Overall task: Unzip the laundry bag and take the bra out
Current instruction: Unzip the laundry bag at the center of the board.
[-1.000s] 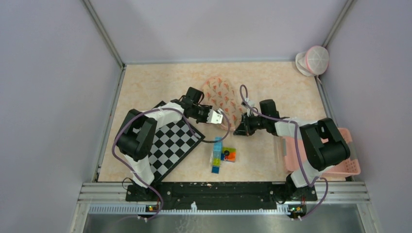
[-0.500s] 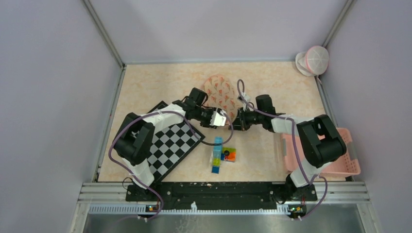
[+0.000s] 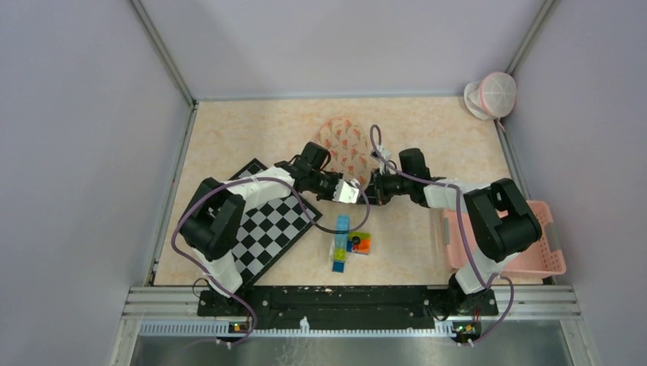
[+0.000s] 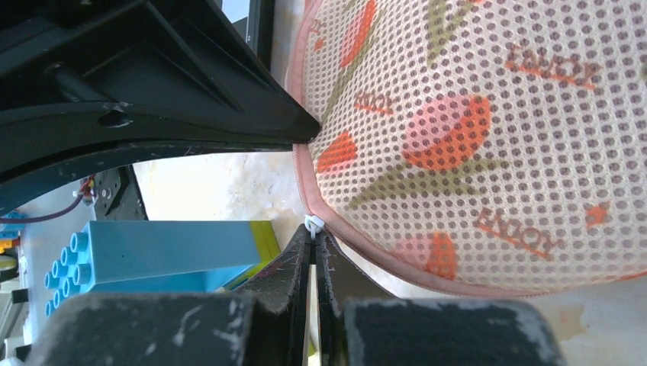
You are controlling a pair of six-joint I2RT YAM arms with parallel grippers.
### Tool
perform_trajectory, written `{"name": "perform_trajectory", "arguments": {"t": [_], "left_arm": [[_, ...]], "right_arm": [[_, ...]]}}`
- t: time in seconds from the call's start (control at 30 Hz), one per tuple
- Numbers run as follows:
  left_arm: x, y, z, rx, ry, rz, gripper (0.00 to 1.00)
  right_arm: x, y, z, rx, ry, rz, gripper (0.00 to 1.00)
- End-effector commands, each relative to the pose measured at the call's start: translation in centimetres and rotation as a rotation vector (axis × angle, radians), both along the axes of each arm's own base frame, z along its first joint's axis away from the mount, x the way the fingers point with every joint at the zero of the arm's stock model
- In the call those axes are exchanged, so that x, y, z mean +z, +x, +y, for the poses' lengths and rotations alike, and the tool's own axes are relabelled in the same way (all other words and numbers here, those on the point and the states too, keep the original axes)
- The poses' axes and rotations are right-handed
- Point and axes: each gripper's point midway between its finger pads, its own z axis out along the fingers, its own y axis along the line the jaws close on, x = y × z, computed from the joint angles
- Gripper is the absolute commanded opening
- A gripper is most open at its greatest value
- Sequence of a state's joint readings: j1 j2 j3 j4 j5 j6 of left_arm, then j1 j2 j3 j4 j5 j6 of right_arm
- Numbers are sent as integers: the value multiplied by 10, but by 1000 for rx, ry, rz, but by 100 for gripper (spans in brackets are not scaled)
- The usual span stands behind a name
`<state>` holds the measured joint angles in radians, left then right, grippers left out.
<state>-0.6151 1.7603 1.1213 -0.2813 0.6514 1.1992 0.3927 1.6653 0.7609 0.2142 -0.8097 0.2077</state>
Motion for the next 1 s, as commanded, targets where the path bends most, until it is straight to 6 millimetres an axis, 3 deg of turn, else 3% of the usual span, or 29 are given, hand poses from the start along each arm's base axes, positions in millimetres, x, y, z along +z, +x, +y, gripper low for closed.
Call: {"name": "perform_trajectory", "arguments": {"t": [0.0, 0.37, 0.67, 0.77, 0.83, 0.9, 0.97], "left_arm": [[-8, 13, 16, 79, 42, -47, 0], [-7, 35, 39, 125, 50, -78, 0], [0, 55, 51, 177, 35, -73, 0], [6, 51, 48, 193, 5, -43, 0], [13, 42, 44, 178, -33, -23, 5], [21, 31, 40, 145, -67, -19, 24], [28, 22, 36, 116, -93, -27, 38]], "right_arm": [[14, -2, 2, 36, 4, -60, 0], [3, -19, -8, 62, -34, -36, 0], [5, -20, -5, 77, -13, -38, 0], [9, -17, -2, 73, 0, -45, 0], [11, -13, 2, 68, 9, -48, 0], [14, -10, 5, 64, 20, -52, 0], [15, -6, 9, 63, 28, -53, 0]]}}
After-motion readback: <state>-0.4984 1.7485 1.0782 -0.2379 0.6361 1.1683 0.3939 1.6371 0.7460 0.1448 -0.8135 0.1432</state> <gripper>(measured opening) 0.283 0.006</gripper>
